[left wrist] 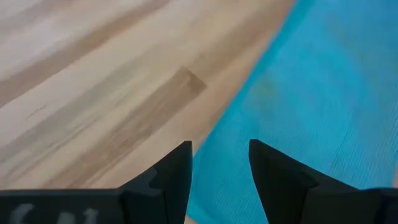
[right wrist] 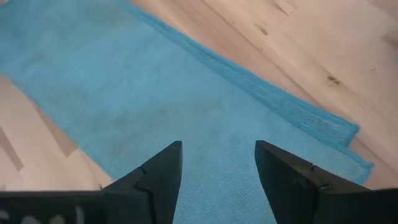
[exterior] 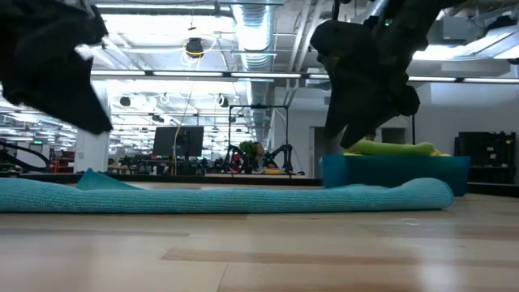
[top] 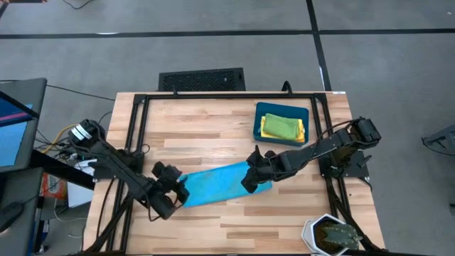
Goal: Fold microfiber towels
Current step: Fold the blue microfiber cloth
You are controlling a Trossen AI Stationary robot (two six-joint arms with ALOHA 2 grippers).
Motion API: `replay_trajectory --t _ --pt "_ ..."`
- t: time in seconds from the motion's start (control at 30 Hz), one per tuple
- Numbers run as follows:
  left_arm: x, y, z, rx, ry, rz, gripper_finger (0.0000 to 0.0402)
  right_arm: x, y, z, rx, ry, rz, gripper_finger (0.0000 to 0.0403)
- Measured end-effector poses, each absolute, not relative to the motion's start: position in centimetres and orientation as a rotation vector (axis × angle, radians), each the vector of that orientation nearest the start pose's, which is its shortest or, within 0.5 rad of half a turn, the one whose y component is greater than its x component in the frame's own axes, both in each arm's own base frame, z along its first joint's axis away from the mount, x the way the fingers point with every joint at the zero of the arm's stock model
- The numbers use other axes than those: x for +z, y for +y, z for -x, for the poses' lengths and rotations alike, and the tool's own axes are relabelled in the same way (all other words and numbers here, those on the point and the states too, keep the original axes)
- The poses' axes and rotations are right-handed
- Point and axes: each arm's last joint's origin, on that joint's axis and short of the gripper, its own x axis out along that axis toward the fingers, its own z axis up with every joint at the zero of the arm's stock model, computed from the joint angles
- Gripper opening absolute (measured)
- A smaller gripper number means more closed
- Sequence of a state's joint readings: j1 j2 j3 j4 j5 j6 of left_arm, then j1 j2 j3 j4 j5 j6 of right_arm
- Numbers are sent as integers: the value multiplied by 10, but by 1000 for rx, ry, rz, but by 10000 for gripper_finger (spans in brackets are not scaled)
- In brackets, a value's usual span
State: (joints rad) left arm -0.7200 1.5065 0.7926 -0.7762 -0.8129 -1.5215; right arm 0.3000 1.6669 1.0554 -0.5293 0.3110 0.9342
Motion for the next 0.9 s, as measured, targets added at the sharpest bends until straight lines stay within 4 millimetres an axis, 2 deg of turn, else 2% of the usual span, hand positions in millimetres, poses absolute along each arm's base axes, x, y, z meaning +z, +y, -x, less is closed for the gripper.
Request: replay_trajectory --t 0.2,0.4,0.67,0.77,0.9 --pt "148 -130 -188 703 761 239 156 188 87 -309 -486 984 -516 226" --pt "129 -120 -178 698 845 225 164 189 87 -310 -479 968 -527 226" --pt "126 -124 -184 554 877 159 163 189 84 -311 -489 966 -533 226" --pt "126 -120 -186 562 886 143 147 189 81 -312 -497 964 -538 226" --pt "126 -116 -191 549 902 131 91 189 80 -312 -499 963 -539 226"
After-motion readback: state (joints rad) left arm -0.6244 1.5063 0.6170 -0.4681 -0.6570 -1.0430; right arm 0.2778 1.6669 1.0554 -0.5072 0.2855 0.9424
